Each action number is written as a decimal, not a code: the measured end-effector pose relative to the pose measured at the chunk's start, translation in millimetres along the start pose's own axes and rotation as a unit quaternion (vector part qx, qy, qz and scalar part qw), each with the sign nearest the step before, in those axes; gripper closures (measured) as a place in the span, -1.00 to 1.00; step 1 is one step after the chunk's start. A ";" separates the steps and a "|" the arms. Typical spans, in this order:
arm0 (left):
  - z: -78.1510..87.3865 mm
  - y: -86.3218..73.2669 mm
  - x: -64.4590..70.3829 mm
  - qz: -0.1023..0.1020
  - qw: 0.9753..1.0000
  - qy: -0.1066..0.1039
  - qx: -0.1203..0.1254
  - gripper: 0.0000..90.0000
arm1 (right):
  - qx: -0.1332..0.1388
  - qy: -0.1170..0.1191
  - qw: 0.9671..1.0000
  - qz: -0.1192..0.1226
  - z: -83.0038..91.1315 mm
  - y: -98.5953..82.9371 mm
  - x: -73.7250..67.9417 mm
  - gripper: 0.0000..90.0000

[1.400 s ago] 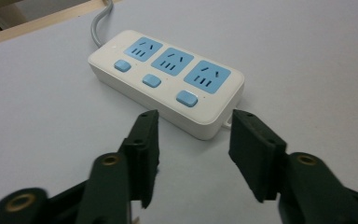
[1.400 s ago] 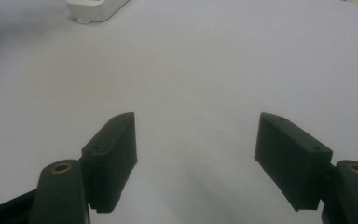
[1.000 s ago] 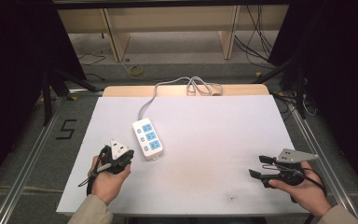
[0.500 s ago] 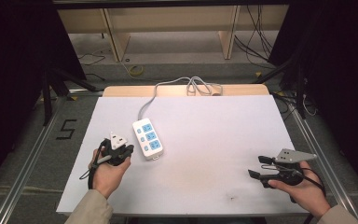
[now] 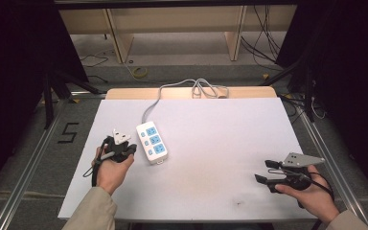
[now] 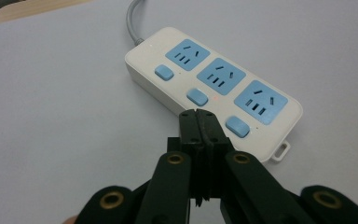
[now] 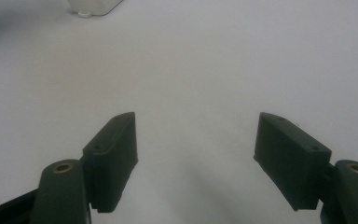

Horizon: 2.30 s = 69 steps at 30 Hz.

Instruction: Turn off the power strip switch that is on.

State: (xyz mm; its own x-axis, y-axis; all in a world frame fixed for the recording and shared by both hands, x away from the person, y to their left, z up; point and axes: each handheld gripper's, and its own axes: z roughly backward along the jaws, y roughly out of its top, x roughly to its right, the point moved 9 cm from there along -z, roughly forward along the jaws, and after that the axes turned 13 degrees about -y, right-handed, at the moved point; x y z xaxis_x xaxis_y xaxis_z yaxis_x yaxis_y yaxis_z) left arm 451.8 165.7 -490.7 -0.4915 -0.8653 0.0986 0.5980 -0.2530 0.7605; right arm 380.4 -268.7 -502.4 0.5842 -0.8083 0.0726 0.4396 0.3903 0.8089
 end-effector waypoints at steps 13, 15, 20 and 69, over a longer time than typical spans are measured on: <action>-19.0 12.5 -4.5 0.001 1.000 -0.003 -0.009 1.00 | -0.002 -0.002 1.000 0.001 -0.9 0.0 0.4 -0.33; -19.5 13.1 -4.7 0.000 1.000 -0.003 -0.010 1.00 | -0.001 -0.002 1.000 0.001 -0.9 0.0 0.2 -0.33; -22.6 16.2 -6.0 0.001 1.000 -0.002 -0.011 1.00 | -0.002 -0.001 1.000 0.002 -0.7 -0.1 -0.2 -0.33; -52.5 26.5 -8.8 0.003 0.998 -0.016 -0.060 1.00 | -0.011 -0.003 1.000 0.004 -4.2 -2.5 -1.1 -0.33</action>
State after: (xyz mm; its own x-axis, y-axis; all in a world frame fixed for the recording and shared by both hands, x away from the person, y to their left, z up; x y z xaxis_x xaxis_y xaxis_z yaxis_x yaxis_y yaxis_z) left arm 505.3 143.8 -505.1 -0.5068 -0.8529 0.1257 0.6721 -0.2996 0.6772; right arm 381.6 -266.9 -507.0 0.5832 -0.8081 0.0833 0.4499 0.4067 0.7951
